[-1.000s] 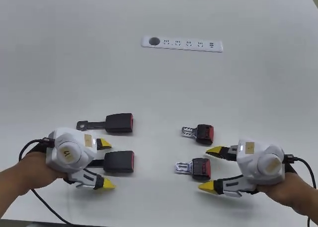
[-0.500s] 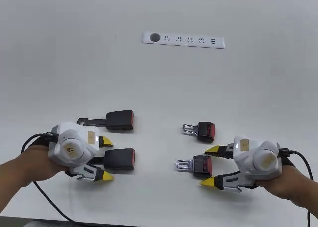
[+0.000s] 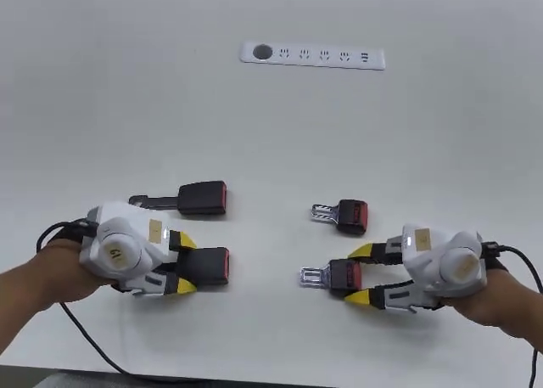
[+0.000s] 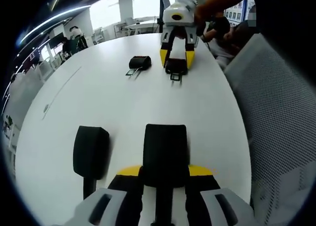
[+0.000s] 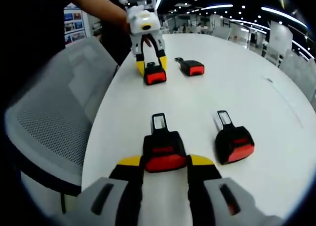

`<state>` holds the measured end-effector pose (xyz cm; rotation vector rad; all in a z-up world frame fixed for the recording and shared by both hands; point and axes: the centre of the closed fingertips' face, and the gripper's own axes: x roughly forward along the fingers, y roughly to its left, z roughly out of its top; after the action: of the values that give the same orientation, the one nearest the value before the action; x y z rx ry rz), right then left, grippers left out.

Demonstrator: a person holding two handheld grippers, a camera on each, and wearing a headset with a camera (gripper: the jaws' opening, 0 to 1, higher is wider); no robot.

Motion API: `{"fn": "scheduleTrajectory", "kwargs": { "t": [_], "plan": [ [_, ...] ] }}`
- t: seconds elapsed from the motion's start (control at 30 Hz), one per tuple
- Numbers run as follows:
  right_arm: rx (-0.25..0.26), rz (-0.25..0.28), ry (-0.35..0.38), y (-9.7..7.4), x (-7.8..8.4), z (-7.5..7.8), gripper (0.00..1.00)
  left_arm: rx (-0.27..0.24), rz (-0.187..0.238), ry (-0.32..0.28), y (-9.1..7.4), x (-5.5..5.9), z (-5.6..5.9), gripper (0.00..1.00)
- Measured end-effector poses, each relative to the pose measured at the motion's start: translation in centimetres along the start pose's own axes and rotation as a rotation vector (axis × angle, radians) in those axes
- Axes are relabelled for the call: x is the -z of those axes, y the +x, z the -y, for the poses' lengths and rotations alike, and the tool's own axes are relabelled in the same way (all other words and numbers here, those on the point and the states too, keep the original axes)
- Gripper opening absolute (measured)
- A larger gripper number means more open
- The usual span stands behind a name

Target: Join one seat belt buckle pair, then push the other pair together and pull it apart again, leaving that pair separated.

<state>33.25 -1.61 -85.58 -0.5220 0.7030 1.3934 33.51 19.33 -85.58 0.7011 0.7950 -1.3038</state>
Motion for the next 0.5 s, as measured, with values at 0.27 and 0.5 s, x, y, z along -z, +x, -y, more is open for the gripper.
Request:
{"fn": "scheduleTrajectory", "kwargs": {
  "t": [0.27, 0.5],
  "plan": [
    [-0.017, 0.083, 0.009, -0.1, 0.03, -0.01, 0.33, 0.039, -0.038, 0.057, -0.08, 0.14, 0.13, 0.33],
    [-0.02, 0.119, 0.022, 0.05, -0.14, 0.04, 0.33, 0.055, -0.062, 0.065, -0.13, 0.36, 0.06, 0.33]
  ]
}}
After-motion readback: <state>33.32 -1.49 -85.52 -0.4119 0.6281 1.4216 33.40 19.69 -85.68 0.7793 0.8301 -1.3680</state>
